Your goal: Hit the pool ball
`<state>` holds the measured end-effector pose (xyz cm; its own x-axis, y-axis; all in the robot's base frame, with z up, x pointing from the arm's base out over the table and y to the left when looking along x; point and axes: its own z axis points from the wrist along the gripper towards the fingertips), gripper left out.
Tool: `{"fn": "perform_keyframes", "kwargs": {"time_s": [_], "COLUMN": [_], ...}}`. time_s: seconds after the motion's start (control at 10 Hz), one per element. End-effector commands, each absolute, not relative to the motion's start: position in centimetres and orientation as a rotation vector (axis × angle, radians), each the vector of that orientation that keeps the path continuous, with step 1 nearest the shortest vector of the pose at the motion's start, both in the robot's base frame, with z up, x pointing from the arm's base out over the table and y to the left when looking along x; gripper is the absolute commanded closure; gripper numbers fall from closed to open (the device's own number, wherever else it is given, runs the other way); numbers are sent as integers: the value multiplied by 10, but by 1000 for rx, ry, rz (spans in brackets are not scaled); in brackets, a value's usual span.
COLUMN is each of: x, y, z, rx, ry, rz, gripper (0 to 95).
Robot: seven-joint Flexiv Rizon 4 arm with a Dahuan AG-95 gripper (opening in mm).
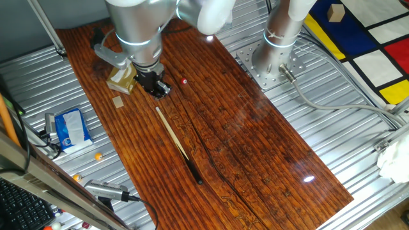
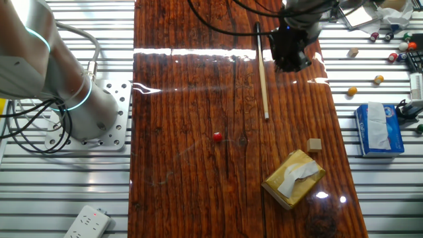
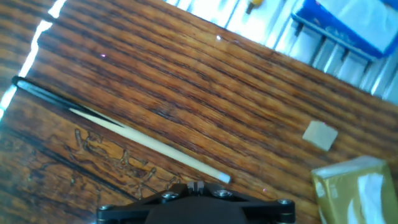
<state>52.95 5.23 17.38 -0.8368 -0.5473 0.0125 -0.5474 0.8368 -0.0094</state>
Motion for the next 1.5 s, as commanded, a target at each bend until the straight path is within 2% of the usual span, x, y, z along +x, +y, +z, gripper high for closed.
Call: {"fn": "perform_keyframes", "kwargs": {"time_s": [0.1, 0.4, 1.1, 1.2, 1.5], "x": [544, 549, 546, 546, 543], "y": [88, 140, 233, 245, 256], "z": [182, 183, 144, 140, 130], "rx": [1135, 1360, 1684, 1726, 1802], "ry": [-2911, -2828, -2703, -2671, -2631], "rz": [2, 15, 30, 42, 45], "gripper": [950, 950, 950, 760, 760]}}
